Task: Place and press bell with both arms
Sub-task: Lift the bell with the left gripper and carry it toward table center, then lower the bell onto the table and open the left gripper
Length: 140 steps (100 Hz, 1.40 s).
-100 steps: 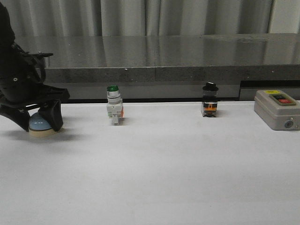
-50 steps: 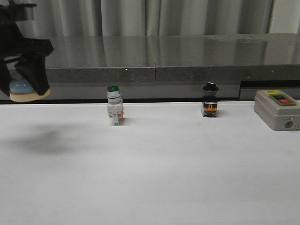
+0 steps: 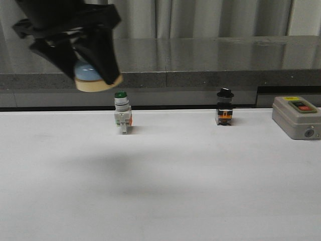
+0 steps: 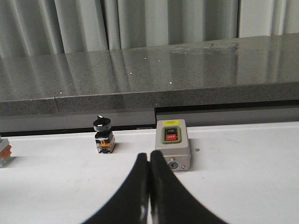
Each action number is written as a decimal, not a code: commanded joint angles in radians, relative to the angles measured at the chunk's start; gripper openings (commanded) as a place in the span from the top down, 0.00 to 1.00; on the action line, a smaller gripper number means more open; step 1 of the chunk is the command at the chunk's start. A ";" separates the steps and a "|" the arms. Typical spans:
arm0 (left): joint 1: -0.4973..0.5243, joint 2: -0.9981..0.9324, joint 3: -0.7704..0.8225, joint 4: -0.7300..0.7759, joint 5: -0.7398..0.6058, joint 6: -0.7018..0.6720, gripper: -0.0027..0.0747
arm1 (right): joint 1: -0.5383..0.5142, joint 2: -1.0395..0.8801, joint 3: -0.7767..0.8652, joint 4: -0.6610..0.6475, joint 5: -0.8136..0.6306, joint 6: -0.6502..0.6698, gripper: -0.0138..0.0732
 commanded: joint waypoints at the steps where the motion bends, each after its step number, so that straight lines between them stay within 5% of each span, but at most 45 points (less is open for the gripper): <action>1: -0.078 -0.005 -0.025 -0.022 -0.115 -0.002 0.67 | -0.008 0.006 -0.019 -0.002 -0.072 -0.004 0.92; 29: -0.216 0.151 -0.025 0.025 -0.233 -0.001 0.67 | -0.008 0.006 -0.019 -0.002 -0.072 -0.004 0.92; 72: -0.222 0.283 -0.025 0.044 -0.277 -0.001 0.66 | -0.008 0.006 -0.019 -0.002 -0.072 -0.004 0.92; 81: -0.222 0.285 -0.025 0.042 -0.279 -0.001 0.58 | -0.008 0.006 -0.019 -0.002 -0.072 -0.004 0.92; 105: -0.222 0.285 -0.025 0.042 -0.277 -0.001 0.18 | -0.008 0.006 -0.019 -0.002 -0.072 -0.004 0.92; 140: -0.220 0.253 -0.025 0.038 -0.209 -0.001 0.17 | -0.008 0.006 -0.019 -0.002 -0.072 -0.004 0.92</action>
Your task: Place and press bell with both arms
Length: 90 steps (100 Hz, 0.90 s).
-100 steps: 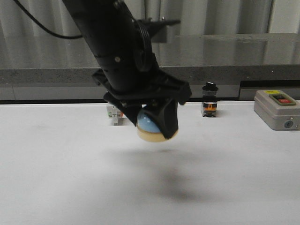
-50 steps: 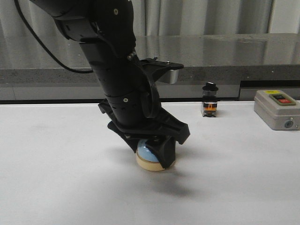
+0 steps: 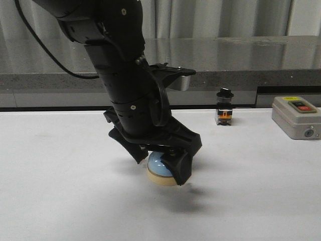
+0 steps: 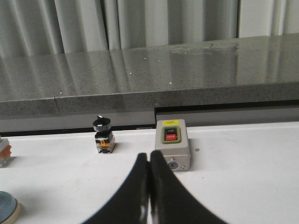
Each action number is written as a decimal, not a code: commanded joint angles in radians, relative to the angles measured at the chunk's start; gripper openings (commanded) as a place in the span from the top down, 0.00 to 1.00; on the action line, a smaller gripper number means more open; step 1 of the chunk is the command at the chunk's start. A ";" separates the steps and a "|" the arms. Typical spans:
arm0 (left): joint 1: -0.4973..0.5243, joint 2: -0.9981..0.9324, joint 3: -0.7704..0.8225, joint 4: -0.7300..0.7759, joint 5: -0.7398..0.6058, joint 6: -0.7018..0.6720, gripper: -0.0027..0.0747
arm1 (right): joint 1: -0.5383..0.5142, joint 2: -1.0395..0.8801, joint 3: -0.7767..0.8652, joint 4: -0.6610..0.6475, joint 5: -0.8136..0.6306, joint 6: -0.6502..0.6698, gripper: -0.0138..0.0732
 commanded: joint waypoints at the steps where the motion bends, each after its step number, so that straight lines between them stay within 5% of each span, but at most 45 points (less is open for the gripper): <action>1: -0.006 -0.088 -0.025 -0.012 0.005 -0.001 0.17 | -0.008 0.006 -0.019 -0.002 -0.072 -0.003 0.92; 42: 0.088 -0.317 0.064 -0.027 0.027 -0.010 0.17 | -0.008 0.006 -0.019 -0.002 -0.072 -0.003 0.92; 90: 0.455 -0.735 0.452 -0.110 -0.221 -0.012 0.18 | -0.008 0.006 -0.019 -0.002 -0.072 -0.003 0.92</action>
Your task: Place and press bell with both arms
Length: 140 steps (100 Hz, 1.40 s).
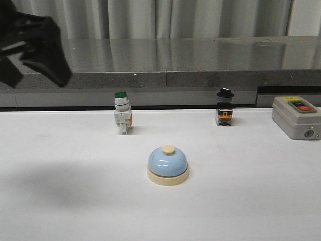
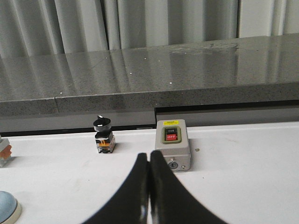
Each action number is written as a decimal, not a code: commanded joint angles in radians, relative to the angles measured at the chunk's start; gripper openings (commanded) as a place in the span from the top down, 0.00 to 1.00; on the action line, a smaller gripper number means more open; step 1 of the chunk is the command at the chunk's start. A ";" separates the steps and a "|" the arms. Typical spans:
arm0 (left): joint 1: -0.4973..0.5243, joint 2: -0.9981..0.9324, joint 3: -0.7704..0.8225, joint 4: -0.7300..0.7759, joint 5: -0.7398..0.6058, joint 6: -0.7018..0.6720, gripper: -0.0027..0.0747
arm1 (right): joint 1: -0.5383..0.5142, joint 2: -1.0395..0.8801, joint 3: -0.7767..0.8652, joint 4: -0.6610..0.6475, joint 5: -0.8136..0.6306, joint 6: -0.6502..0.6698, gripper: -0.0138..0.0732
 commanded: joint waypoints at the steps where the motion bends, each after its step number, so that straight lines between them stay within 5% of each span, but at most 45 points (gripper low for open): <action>1: 0.053 -0.106 0.034 -0.028 -0.099 -0.010 0.19 | -0.008 0.006 -0.019 -0.002 -0.072 -0.003 0.92; 24: 0.170 -0.321 0.191 -0.062 -0.235 -0.010 0.30 | -0.008 0.006 -0.019 -0.002 -0.072 -0.003 0.92; 52: 0.181 -0.573 0.340 -0.062 -0.358 -0.010 0.46 | -0.008 0.006 -0.019 -0.002 -0.072 -0.003 0.92; 95: 0.181 -0.730 0.399 -0.058 -0.380 -0.010 1.00 | -0.008 0.006 -0.019 -0.002 -0.072 -0.003 0.92; 140: 0.181 -0.730 0.399 -0.058 -0.380 -0.010 0.99 | -0.008 0.006 -0.019 -0.002 -0.072 -0.003 0.92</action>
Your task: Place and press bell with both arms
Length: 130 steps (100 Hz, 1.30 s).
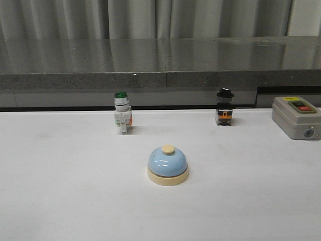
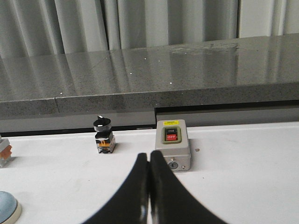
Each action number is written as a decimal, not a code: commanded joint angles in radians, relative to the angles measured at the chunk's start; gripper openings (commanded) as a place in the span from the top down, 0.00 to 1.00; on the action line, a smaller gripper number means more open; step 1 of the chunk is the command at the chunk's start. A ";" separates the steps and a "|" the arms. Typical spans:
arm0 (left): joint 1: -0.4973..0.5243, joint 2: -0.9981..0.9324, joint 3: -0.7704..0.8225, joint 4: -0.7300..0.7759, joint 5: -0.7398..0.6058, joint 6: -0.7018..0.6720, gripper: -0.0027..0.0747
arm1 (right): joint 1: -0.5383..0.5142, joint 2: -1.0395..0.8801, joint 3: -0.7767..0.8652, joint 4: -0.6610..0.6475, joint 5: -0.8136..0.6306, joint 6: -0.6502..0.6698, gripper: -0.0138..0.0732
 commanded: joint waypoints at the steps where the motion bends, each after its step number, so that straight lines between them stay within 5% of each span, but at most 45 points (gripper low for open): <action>1: 0.003 -0.003 -0.027 -0.012 -0.081 -0.010 0.99 | -0.008 0.006 -0.019 -0.002 -0.072 -0.004 0.92; 51: 0.003 -0.003 -0.023 -0.012 -0.081 -0.010 0.99 | -0.008 0.006 -0.019 -0.002 -0.072 -0.004 0.92; 67: 0.003 -0.022 -0.016 0.142 -0.090 -0.010 0.99 | -0.008 0.006 -0.019 -0.002 -0.072 -0.004 0.92; 130: 0.149 -0.433 0.362 0.173 -0.247 -0.010 0.99 | -0.008 0.006 -0.019 -0.002 -0.072 -0.004 0.92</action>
